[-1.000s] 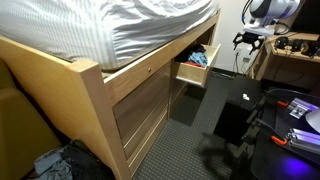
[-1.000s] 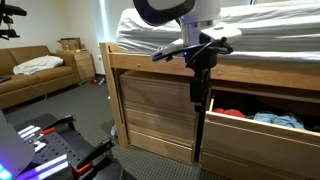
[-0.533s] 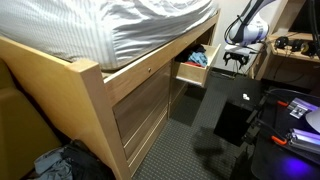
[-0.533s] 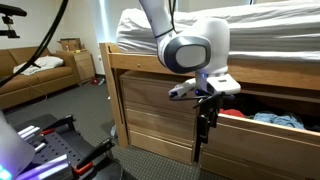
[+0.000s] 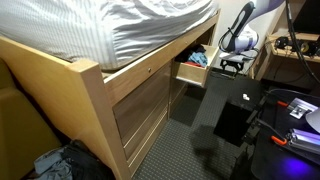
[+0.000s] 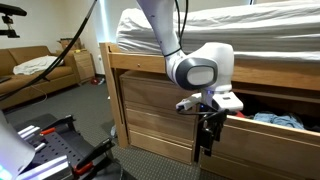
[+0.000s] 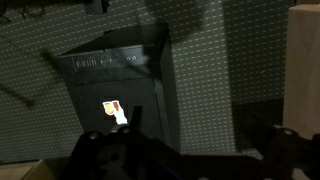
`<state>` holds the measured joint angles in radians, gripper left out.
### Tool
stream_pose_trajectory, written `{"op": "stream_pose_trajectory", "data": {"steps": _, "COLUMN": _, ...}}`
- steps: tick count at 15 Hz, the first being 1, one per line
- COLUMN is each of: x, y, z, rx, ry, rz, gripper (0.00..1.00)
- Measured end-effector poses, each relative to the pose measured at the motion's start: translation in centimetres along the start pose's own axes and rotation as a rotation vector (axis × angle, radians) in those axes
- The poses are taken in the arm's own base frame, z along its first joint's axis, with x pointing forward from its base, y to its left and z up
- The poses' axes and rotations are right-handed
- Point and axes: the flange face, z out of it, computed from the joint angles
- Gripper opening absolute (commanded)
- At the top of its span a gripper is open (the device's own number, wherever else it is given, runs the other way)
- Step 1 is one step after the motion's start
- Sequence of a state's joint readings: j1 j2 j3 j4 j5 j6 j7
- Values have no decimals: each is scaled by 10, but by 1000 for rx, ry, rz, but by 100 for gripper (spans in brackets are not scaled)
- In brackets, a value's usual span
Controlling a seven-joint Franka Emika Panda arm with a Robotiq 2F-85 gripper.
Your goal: Close the top drawer
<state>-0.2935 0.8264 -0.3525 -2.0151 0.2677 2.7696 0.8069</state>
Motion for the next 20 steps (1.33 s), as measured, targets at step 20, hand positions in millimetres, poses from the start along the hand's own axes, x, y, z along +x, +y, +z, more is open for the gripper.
{"op": "stream_pose_trajectory", "data": {"steps": 20, "x": 18, "y": -42, "z": 87, "rx": -69, "ry": -21, "rz": 121, "gripper": 100}}
